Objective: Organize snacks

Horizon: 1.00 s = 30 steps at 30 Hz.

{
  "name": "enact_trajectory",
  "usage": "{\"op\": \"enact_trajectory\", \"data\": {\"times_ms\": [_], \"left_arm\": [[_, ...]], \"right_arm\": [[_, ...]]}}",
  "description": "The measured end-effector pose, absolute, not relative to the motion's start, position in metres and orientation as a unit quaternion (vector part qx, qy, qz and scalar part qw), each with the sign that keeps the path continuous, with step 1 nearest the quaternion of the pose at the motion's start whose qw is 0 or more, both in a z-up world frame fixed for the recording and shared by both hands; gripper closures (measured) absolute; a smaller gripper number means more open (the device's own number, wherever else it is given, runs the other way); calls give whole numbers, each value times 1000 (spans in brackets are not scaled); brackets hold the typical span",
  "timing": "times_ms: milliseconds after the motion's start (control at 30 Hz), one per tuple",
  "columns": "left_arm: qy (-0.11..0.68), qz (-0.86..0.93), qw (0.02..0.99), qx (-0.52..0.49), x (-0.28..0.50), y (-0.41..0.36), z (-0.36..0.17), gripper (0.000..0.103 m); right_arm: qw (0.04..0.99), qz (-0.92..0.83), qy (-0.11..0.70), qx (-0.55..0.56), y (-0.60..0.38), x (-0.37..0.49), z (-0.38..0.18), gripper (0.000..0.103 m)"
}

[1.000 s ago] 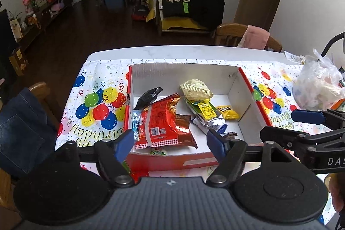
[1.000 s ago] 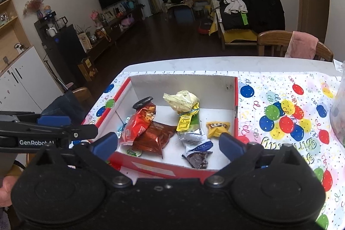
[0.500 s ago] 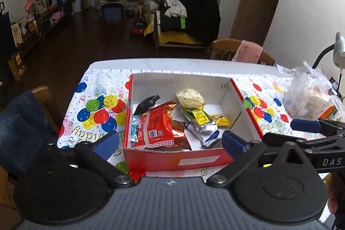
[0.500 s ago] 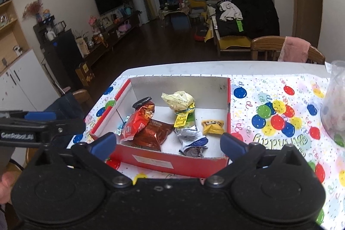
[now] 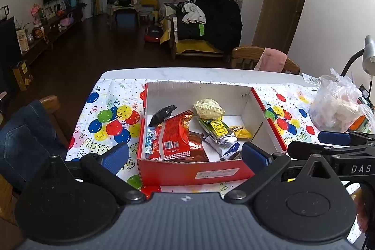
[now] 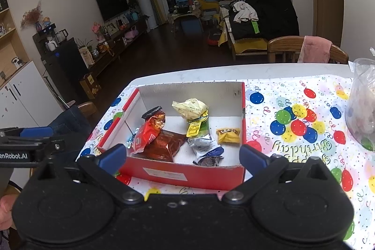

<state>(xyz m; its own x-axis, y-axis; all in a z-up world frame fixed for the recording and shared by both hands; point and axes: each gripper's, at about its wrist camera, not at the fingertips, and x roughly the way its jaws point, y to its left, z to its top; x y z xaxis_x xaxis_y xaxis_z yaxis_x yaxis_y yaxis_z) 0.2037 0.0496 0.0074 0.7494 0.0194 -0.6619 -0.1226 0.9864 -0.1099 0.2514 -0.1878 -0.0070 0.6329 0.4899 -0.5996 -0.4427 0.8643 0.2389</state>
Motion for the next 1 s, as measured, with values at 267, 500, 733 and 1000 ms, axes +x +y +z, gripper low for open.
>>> {"op": "enact_trajectory", "data": {"times_ms": [267,500,733,1000], "left_arm": [[349,41,933,-71,201,49,10,0],[349,39,933,-72,201,50,10,0],[349,38,933,-74,200,49,12,0],[348,33,934,-74,201,46,17,0]], "right_arm": [[904,262,336,31,-187,250,-4,0],[905,262,334,30,-187,249,-2,0],[906,260,334,31,-188,248,0,0],[907,259,331,33,-190,245,2,0]]}}
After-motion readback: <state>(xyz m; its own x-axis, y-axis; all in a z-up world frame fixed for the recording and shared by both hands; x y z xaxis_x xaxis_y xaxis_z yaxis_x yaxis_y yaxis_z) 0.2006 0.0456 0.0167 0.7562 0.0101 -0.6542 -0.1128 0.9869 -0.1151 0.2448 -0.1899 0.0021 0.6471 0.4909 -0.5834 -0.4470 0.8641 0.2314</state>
